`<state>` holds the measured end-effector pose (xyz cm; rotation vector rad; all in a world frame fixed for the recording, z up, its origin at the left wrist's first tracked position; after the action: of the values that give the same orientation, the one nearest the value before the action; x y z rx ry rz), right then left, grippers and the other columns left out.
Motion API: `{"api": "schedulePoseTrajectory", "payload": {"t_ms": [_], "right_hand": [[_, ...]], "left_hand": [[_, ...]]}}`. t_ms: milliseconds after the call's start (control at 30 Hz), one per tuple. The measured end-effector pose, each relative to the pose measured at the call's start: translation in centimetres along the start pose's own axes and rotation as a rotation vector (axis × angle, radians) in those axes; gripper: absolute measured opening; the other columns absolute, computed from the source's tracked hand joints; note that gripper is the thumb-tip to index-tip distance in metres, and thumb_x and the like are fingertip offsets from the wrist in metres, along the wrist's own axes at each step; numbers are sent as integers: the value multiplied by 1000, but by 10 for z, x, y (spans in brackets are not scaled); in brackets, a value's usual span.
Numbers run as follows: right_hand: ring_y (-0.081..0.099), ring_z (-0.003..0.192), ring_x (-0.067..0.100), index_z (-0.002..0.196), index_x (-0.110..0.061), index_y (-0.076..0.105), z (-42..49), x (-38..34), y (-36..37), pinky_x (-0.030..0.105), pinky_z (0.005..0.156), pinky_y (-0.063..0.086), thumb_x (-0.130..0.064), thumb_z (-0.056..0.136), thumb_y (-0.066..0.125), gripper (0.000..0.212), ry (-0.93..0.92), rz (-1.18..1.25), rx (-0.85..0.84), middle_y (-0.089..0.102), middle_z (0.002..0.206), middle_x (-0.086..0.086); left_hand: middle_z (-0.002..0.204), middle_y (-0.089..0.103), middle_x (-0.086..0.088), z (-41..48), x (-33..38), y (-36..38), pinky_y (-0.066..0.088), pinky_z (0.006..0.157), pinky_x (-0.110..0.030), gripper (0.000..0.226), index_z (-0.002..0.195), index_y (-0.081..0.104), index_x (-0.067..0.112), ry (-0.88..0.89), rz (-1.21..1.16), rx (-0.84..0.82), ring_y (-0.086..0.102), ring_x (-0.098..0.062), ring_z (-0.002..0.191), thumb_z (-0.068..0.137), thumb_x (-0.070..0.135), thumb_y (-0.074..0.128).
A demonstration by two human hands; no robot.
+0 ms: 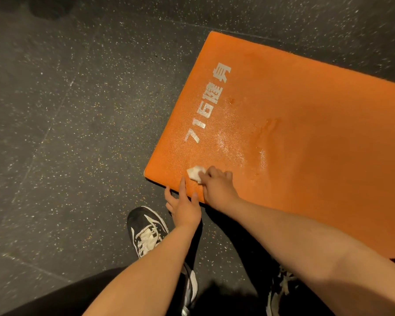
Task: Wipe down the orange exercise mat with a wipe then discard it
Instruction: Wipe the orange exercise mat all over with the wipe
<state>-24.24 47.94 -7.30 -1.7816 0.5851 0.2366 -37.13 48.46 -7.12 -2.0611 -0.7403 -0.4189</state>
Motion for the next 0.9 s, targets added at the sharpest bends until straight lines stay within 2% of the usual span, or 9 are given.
{"api": "schedulePoseTrajectory", "payload": {"t_ms": [133, 233, 333, 467, 567, 667, 733, 800, 900], "right_hand": [[47, 108, 28, 136, -19, 57, -19, -7, 4, 38, 86, 21, -25, 100, 52, 37, -170, -20, -116, 51, 113, 6], [46, 108, 28, 138, -21, 54, -19, 8, -4, 41, 88, 26, -19, 98, 54, 40, -52, -102, -34, 51, 112, 5], [44, 107, 27, 139, -25, 50, -26, 14, -11, 42, 86, 28, -11, 93, 54, 48, 186, -73, 13, 50, 112, 5], [44, 112, 28, 148, -28, 44, -44, -11, 0, 42, 88, 29, -14, 96, 52, 54, 39, -44, -134, 50, 115, 5], [42, 117, 27, 151, -32, 40, -42, -7, -3, 42, 90, 27, -20, 100, 52, 54, -10, -58, -188, 50, 121, 4], [40, 115, 28, 149, -32, 42, -37, 5, -17, 43, 91, 29, -16, 98, 52, 55, 90, -105, -155, 50, 117, 5], [39, 117, 28, 150, -30, 39, -39, 12, -23, 42, 91, 29, -9, 93, 50, 62, 245, -89, -102, 48, 120, 6], [39, 119, 29, 152, -30, 36, -43, 9, -22, 42, 93, 29, -8, 92, 50, 65, 287, -52, -89, 48, 125, 7], [41, 115, 27, 152, -34, 39, -48, -5, -13, 42, 92, 30, -16, 100, 46, 55, 111, 5, -182, 50, 120, 4]], "left_hand": [[140, 25, -8, -5, 0, 0, 33, 95, -27, 66, 157, 21, 40, -56, -140, -95, 43, -25, 117, 103, 20, 52], [128, 31, -2, -10, 0, -1, 35, 102, -28, 67, 158, 19, 40, -35, -182, -164, 48, -20, 114, 103, 20, 52], [141, 37, -4, -10, 3, -2, 34, 98, -27, 67, 158, 18, 38, -44, -232, -225, 43, -14, 113, 103, 20, 52], [147, 48, -7, -10, 12, -3, 41, 91, -28, 71, 159, 15, 36, -91, -315, -245, 54, -19, 114, 103, 11, 49], [129, 53, 2, -14, 15, -2, 48, 71, -24, 78, 159, 6, 41, -114, -357, -250, 60, -13, 85, 102, 6, 47], [139, 45, 5, -15, 15, -3, 52, 63, -17, 80, 158, 2, 43, -108, -390, -272, 58, -7, 75, 104, 13, 51], [151, 44, -6, -16, 20, -6, 56, 81, -28, 80, 156, -1, 48, -99, -385, -271, 64, -19, 90, 104, 18, 52], [158, 36, -8, -17, 24, -8, 45, 103, -38, 80, 156, -3, 47, -82, -343, -265, 55, -30, 123, 104, 20, 51], [159, 35, -9, -18, 26, -7, 40, 99, -35, 81, 157, -2, 44, -94, -368, -274, 49, -28, 128, 103, 11, 49]]}}
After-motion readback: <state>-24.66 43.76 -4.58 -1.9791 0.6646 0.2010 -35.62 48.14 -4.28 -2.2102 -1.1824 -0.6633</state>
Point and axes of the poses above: each hand's wrist, its own z-axis towards the middle knuckle, its own y-axis out of the palm, x = y × z, the point moved 2 cm from there along z, towards the middle knuckle
